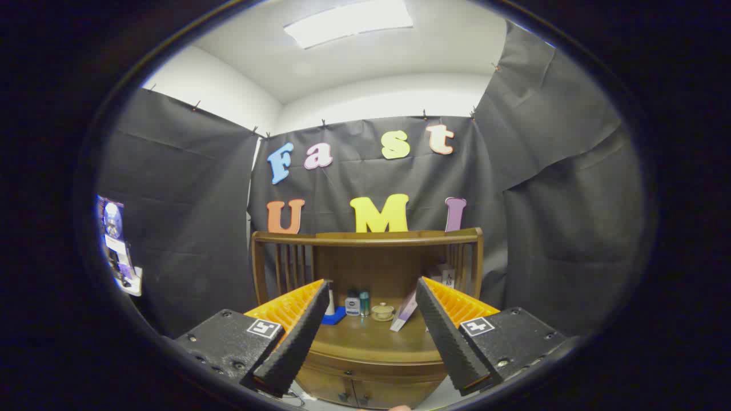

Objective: Pull open the drawer, take out the items inside it, and place them on the countertop above the cabinet.

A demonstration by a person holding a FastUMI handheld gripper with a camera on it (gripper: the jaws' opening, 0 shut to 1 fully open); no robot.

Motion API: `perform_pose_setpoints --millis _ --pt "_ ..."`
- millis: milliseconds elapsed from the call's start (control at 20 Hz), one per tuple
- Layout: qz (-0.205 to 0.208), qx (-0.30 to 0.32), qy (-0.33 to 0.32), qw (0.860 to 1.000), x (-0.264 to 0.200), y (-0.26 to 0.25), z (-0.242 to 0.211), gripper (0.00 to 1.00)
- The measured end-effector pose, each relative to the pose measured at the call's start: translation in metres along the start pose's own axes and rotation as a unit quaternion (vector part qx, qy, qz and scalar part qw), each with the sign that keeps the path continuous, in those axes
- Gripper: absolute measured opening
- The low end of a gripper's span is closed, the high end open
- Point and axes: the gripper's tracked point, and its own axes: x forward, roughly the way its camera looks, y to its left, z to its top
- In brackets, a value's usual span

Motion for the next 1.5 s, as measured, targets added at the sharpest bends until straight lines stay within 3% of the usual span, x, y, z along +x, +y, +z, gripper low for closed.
perform_pose_setpoints --millis 400,850,1150,1500 --pt "0.009 -0.005 -0.003 1.000 -0.003 0.012 0.004 0.99" --pt "-0.013 0.003 0.000 1.000 0.001 -0.003 -0.011 0.99" --pt "-0.048 0.017 0.019 0.999 0.018 -0.011 -0.061 0.99" --pt "-0.055 -0.007 0.052 0.997 0.055 0.025 -0.158 0.99"
